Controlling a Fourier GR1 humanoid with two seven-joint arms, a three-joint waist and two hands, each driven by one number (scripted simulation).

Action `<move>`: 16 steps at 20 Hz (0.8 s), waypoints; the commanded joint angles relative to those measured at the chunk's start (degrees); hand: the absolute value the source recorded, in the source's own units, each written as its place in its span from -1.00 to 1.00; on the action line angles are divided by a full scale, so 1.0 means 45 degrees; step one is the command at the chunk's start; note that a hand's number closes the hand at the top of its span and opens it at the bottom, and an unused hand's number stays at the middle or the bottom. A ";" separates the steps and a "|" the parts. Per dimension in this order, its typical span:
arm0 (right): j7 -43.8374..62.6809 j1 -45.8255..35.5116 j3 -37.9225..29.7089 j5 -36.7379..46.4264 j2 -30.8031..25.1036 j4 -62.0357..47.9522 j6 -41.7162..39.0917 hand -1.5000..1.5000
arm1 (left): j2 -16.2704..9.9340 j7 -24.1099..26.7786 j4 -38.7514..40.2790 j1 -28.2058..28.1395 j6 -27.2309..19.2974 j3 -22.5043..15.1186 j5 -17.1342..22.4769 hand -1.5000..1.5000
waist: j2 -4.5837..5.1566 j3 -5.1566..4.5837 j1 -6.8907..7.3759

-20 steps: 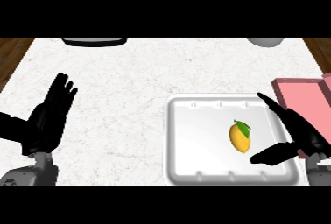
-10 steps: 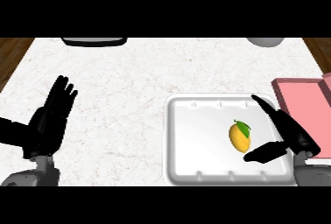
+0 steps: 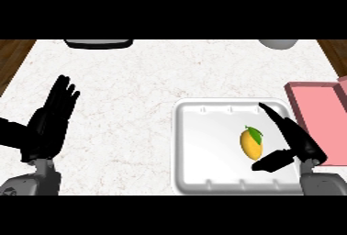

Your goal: Pick the lemon from the tray and place it in the cardboard box

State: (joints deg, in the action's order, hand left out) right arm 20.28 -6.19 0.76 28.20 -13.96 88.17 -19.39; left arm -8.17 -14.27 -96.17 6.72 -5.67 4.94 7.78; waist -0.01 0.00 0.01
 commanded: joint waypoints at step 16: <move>-0.1773 -0.0089 -0.0423 0.1125 0.0278 -0.1636 0.0392 -1.00 | 0.0040 0.0035 0.0560 0.0400 0.0565 0.0550 0.0054 0.00 | 0.0004 0.0000 -0.0007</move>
State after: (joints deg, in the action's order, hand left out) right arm 14.17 -5.35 0.71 33.31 -11.93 82.96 -17.49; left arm -6.92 -13.54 -96.04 5.70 -4.25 5.70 6.95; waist -0.02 0.01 0.02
